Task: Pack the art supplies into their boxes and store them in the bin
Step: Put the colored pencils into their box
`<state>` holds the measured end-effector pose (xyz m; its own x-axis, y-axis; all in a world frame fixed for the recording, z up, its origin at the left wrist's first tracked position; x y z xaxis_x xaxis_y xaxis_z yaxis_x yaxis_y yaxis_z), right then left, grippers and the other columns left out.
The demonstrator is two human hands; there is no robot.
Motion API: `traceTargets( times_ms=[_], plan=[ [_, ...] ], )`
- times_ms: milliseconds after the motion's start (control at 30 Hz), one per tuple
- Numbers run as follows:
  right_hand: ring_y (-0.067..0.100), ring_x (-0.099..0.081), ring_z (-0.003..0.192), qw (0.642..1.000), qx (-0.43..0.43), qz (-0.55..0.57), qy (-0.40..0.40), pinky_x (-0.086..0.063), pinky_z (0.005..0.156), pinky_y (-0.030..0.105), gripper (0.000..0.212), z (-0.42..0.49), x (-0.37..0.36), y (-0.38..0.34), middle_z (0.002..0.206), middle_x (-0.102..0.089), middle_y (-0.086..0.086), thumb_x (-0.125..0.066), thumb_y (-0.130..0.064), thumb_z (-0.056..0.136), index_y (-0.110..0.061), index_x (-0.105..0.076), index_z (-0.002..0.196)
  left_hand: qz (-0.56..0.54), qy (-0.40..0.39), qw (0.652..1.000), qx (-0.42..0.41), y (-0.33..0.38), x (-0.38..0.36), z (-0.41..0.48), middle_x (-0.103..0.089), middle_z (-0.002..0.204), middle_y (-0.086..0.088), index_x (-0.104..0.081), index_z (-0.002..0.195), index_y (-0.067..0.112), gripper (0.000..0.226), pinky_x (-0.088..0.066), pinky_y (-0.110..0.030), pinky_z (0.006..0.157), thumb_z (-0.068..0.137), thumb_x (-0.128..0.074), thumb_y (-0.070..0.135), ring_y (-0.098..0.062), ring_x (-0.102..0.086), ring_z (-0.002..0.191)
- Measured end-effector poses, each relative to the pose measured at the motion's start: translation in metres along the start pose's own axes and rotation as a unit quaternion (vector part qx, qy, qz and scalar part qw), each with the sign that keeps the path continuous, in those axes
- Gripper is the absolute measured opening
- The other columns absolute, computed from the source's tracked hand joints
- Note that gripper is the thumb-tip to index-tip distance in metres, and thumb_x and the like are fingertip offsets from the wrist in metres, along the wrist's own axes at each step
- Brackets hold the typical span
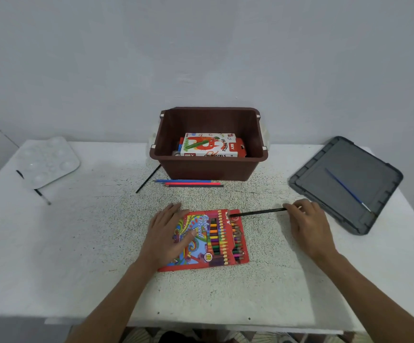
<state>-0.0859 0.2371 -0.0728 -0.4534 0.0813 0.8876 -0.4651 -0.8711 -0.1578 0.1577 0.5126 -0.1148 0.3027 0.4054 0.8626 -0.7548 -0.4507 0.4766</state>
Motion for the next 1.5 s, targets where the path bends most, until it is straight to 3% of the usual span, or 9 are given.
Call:
traceTargets(
  times_ms=[200, 367, 467, 600, 967, 1133, 1233, 1367, 1500],
  plan=[
    [0.027, -0.052, 0.070, 0.999, 0.028, 0.011, -0.025, -0.038, 0.059, 0.032, 0.031, 0.006, -0.004, -0.026, 0.085, -0.061, 0.014, -0.078, 0.000, 0.077, -0.007, -0.075, 0.107, -0.005, 0.003, 1.000, -0.003, 0.002, 0.002, 0.000, -0.039, 0.154, 0.007, -0.049, 0.139, 0.031, 0.076, -0.015, -0.040, 0.117, 0.086, -0.028, 0.080, -0.012, -0.026, 0.146],
    [0.019, -0.051, 0.072, 0.993, 0.053, 0.085, -0.061, -0.040, 0.055, 0.024, 0.043, 0.005, -0.021, -0.071, 0.083, -0.057, 0.006, -0.084, -0.010, 0.074, -0.007, -0.071, 0.114, -0.004, 0.000, 1.000, -0.005, 0.000, 0.003, 0.000, -0.038, 0.154, 0.009, -0.047, 0.139, 0.034, 0.071, -0.012, -0.037, 0.117, 0.087, -0.030, 0.078, -0.010, -0.024, 0.146],
    [0.017, -0.056, 0.087, 0.984, 0.046, 0.140, -0.099, -0.055, 0.069, 0.028, 0.054, 0.002, -0.031, -0.099, 0.099, -0.060, 0.005, -0.085, -0.018, 0.074, -0.010, -0.065, 0.123, -0.006, -0.003, 1.000, -0.003, -0.001, 0.002, 0.001, -0.037, 0.154, 0.010, -0.046, 0.140, 0.034, 0.073, -0.011, -0.037, 0.117, 0.086, -0.029, 0.080, -0.009, -0.023, 0.147],
    [0.021, -0.057, 0.102, 0.982, 0.023, 0.155, -0.110, -0.055, 0.085, 0.032, 0.064, -0.004, -0.040, -0.115, 0.115, -0.059, 0.009, -0.085, -0.022, 0.073, -0.005, -0.059, 0.130, -0.010, -0.002, 1.000, -0.002, -0.001, 0.001, 0.001, -0.037, 0.154, 0.009, -0.046, 0.140, 0.033, 0.075, -0.013, -0.041, 0.118, 0.086, -0.028, 0.081, -0.011, -0.024, 0.147],
    [0.026, -0.055, 0.102, 0.985, 0.023, 0.160, -0.060, -0.048, 0.083, 0.029, 0.046, -0.009, -0.043, -0.114, 0.113, -0.056, 0.015, -0.074, -0.004, 0.081, -0.002, -0.062, 0.126, -0.004, -0.003, 1.000, 0.000, -0.003, 0.000, 0.001, -0.040, 0.152, 0.010, -0.048, 0.139, 0.033, 0.065, -0.017, -0.038, 0.117, 0.087, -0.039, 0.072, -0.011, -0.027, 0.145],
    [0.027, -0.055, 0.102, 0.984, 0.026, 0.165, -0.060, -0.049, 0.085, 0.031, 0.046, -0.008, -0.043, -0.114, 0.113, -0.056, 0.016, -0.071, -0.002, 0.082, -0.001, -0.062, 0.127, -0.012, 0.029, 0.998, 0.050, 0.003, 0.010, 0.015, -0.057, 0.135, 0.007, -0.058, 0.129, 0.025, 0.059, -0.023, -0.034, 0.105, 0.090, -0.035, 0.062, -0.017, -0.047, 0.129],
    [0.026, -0.055, 0.103, 0.983, 0.031, 0.170, -0.057, -0.048, 0.087, 0.031, 0.048, -0.007, -0.043, -0.114, 0.114, -0.056, 0.015, -0.071, -0.003, 0.082, -0.001, -0.060, 0.129, 0.045, 0.048, 0.997, 0.033, 0.007, 0.018, 0.037, -0.057, 0.138, -0.003, -0.058, 0.131, 0.017, 0.049, -0.032, -0.039, 0.102, 0.096, -0.040, 0.045, -0.025, -0.054, 0.122],
    [0.026, -0.056, 0.102, 0.983, 0.028, 0.175, -0.058, -0.051, 0.084, 0.033, 0.053, -0.007, -0.041, -0.115, 0.113, -0.057, 0.015, -0.076, -0.004, 0.078, -0.001, -0.060, 0.129, 0.151, -0.025, 0.988, 0.009, 0.009, 0.023, 0.066, -0.040, 0.155, -0.007, -0.038, 0.149, 0.011, 0.050, -0.039, -0.048, 0.103, 0.101, -0.045, 0.024, -0.032, -0.055, 0.119],
    [0.026, -0.056, 0.102, 0.982, 0.029, 0.178, -0.057, -0.051, 0.084, 0.033, 0.051, -0.007, -0.040, -0.115, 0.114, -0.057, 0.014, -0.075, -0.005, 0.081, -0.002, -0.059, 0.129, 0.236, -0.038, 0.971, -0.012, 0.014, 0.026, 0.075, -0.055, 0.141, -0.008, -0.044, 0.146, 0.014, 0.048, -0.038, -0.047, 0.105, 0.099, -0.050, 0.020, -0.031, -0.054, 0.123]
  ],
)
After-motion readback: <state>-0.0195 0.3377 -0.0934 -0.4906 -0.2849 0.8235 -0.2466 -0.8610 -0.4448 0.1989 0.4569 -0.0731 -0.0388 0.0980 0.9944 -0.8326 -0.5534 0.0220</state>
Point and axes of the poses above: each hand's wrist, its own z-axis towards the middle knuckle, its own x-axis out of the back of the hand, y = z × x, the point moved 3 cm from there along z, towards the middle knuckle
